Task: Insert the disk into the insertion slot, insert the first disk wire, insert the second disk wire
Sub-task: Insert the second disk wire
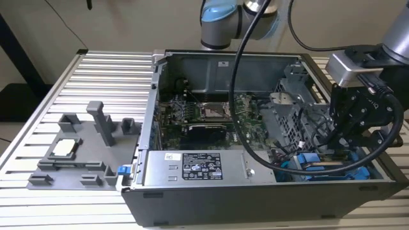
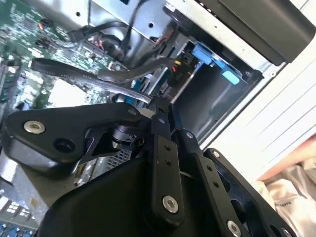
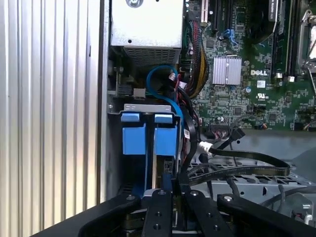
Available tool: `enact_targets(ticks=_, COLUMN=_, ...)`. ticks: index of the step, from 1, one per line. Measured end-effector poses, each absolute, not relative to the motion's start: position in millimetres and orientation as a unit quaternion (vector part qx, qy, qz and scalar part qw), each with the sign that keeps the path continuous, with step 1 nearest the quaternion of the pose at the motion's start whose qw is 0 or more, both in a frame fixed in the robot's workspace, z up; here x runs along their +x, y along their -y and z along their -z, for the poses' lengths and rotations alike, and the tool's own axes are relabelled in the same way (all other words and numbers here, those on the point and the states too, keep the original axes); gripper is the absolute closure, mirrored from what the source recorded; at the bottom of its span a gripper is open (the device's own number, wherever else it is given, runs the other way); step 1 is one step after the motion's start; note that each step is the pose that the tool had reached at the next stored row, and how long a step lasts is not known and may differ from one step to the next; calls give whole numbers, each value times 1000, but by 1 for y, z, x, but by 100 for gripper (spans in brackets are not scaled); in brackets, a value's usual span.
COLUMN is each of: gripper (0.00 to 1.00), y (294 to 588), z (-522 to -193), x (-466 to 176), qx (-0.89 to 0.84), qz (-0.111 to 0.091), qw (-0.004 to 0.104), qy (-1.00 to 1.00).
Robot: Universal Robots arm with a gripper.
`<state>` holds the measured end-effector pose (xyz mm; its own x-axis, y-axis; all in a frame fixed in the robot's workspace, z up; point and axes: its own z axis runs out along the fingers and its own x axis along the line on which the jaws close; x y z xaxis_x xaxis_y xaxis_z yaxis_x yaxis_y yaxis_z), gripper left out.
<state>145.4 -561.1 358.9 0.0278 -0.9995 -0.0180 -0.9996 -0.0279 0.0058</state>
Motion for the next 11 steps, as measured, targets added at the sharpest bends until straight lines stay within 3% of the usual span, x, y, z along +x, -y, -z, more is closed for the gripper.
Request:
enact_targets(ticks=7, gripper=84, y=564, z=-359, x=157, qx=-716, qz=-29, qw=-15, qy=-697)
enact_targets(ticks=11, gripper=84, y=568, z=-358, x=161, qx=-716, qz=-32, qw=-18, qy=-698)
